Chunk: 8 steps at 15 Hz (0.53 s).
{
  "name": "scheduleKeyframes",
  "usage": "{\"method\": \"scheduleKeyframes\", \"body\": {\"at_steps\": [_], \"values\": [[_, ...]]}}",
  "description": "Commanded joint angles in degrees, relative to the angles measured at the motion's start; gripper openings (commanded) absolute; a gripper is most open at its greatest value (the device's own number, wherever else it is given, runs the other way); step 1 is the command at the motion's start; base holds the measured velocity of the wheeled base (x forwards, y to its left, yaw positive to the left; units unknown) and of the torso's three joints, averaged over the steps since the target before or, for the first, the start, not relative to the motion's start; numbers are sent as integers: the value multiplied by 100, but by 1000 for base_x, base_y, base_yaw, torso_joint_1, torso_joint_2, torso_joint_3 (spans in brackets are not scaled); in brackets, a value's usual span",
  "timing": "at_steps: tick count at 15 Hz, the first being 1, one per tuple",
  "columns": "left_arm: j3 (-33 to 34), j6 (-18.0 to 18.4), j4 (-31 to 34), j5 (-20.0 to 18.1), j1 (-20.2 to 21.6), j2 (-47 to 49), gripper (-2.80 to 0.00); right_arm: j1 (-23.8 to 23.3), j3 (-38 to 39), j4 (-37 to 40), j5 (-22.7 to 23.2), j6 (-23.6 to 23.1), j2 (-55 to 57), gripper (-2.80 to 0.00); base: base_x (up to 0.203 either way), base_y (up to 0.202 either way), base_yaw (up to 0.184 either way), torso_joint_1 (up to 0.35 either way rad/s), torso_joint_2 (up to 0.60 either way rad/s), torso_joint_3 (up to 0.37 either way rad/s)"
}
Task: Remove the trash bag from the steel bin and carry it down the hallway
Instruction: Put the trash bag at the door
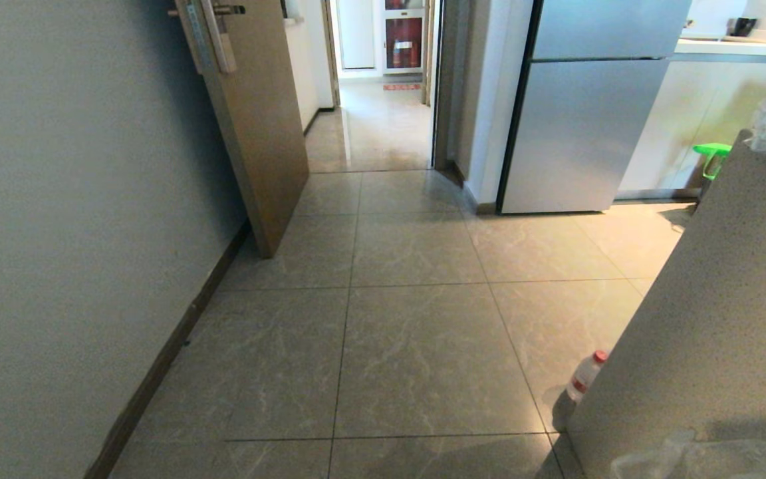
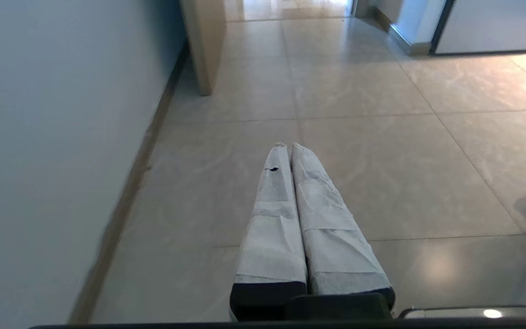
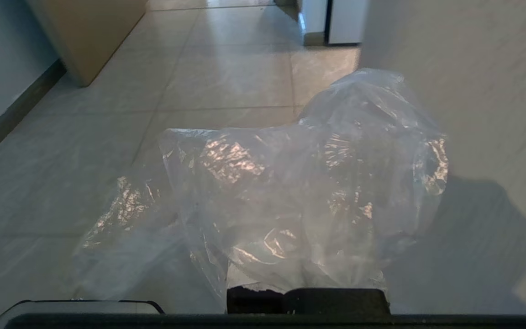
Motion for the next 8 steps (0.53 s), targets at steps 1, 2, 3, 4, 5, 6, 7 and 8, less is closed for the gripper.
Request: {"method": "scheduleKeyframes", "body": {"at_steps": [1,2,3,4,5,6,7,8], "values": [[-7,26,-7,0,0,-9,-280,9,0,-3,4,0,8,-280,189,-169,3,2,1,0],[0,26,-7,0,0,-9,-280,0,0,-3,0,0,9,-280,190,-131,-3,2,6,5],[0,9,-7,0,0,-6,-280,2,0,-3,4,0,9,-280,190,-72,-7,-2,-2,7],[0,-18,-7,0,0,0,-280,8,0,-3,5,0,9,-280,190,-22,-4,-1,1,1],[0,-24,-7,0,0,0,-280,9,0,-3,5,0,9,-280,178,-6,-3,0,2,4],[0,-10,-7,0,0,0,-280,5,0,-3,0,0,9,-280,123,-1,1,2,-2,2],[0,9,-7,0,0,0,-280,0,0,-3,-4,0,9,-280,0,0,0,0,0,0],[-9,17,20,-9,0,0,-280,0,0,-3,1,0,9,-280,0,0,0,0,0,0]]}}
